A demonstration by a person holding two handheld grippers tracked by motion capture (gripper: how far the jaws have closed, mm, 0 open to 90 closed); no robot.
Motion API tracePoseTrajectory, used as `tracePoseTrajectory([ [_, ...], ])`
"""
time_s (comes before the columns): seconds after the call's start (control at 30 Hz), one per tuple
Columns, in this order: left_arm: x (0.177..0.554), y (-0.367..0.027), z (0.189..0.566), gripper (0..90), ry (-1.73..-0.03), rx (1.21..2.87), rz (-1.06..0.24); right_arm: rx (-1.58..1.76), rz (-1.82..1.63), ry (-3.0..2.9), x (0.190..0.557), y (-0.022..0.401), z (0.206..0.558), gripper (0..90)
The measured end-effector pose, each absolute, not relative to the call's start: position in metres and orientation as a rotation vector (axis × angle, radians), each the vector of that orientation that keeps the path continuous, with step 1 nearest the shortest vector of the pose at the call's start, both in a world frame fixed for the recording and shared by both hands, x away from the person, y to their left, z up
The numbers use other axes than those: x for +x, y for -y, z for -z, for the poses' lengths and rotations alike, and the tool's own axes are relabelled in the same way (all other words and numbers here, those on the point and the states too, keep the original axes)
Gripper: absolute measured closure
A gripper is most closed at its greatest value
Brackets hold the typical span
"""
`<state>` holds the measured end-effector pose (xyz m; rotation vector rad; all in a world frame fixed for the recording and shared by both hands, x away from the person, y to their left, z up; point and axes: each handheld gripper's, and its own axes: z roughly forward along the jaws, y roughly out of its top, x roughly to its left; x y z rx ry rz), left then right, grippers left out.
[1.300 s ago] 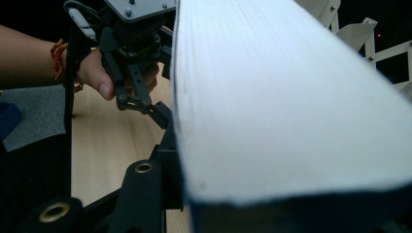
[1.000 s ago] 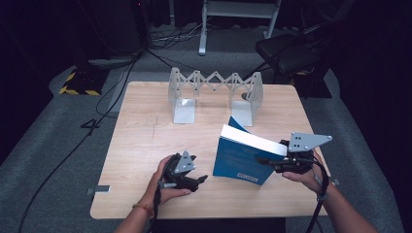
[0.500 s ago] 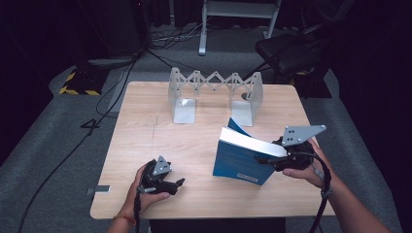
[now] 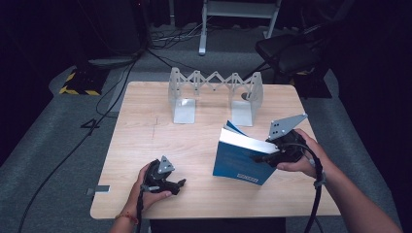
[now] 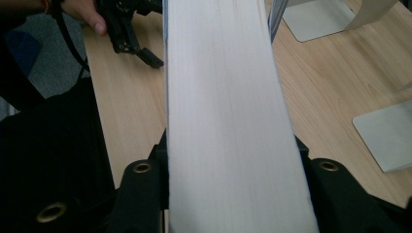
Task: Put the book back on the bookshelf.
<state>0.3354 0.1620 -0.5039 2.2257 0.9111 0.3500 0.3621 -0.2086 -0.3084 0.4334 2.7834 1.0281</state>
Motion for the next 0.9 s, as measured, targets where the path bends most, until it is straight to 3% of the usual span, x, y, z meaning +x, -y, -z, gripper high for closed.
tracePoseTrajectory([
  [0.9, 0.338, -0.163, 0.504, 15.8, -0.914, 2.230, -0.355, 0.589, -0.998, -2.611, 0.381, 0.213, 0.286, 61.8],
])
